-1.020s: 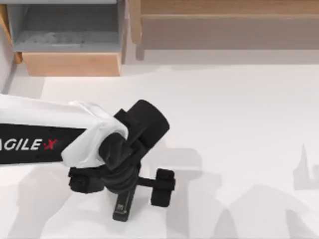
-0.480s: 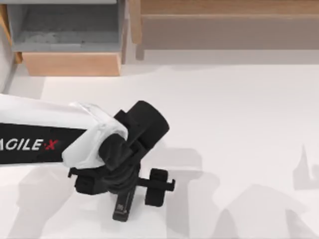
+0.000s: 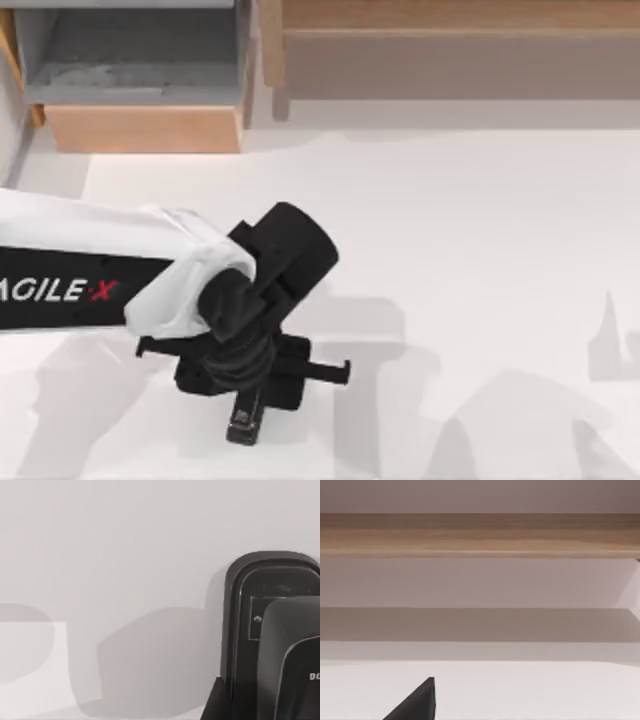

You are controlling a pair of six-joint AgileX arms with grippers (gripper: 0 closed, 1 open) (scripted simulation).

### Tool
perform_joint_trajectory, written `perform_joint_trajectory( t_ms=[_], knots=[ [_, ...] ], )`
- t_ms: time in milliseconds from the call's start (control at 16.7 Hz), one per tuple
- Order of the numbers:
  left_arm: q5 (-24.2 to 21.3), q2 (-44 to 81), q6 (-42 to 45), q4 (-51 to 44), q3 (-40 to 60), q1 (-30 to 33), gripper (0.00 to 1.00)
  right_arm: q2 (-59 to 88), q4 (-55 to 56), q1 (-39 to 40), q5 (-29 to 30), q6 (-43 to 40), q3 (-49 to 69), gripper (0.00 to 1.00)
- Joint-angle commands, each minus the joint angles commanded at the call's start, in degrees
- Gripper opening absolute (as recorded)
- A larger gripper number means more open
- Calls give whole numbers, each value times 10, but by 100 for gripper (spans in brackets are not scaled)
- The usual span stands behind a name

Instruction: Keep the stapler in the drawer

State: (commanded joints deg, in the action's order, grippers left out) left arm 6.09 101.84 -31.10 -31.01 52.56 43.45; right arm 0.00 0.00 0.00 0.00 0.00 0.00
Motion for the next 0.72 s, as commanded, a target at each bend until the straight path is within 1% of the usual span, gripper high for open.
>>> perform_joint_trajectory(
  t_ms=[60, 540, 720],
  knots=[
    [0, 0, 0, 0, 0, 0, 0, 0, 0, 0, 0, 0, 0, 100],
    [0, -1, 0, 0, 0, 1, 0, 0, 0, 0, 0, 0, 0, 100],
    [0, -11, 0, -20, 12, 2, 0, 0, 0, 0, 0, 0, 0, 100]
  ],
)
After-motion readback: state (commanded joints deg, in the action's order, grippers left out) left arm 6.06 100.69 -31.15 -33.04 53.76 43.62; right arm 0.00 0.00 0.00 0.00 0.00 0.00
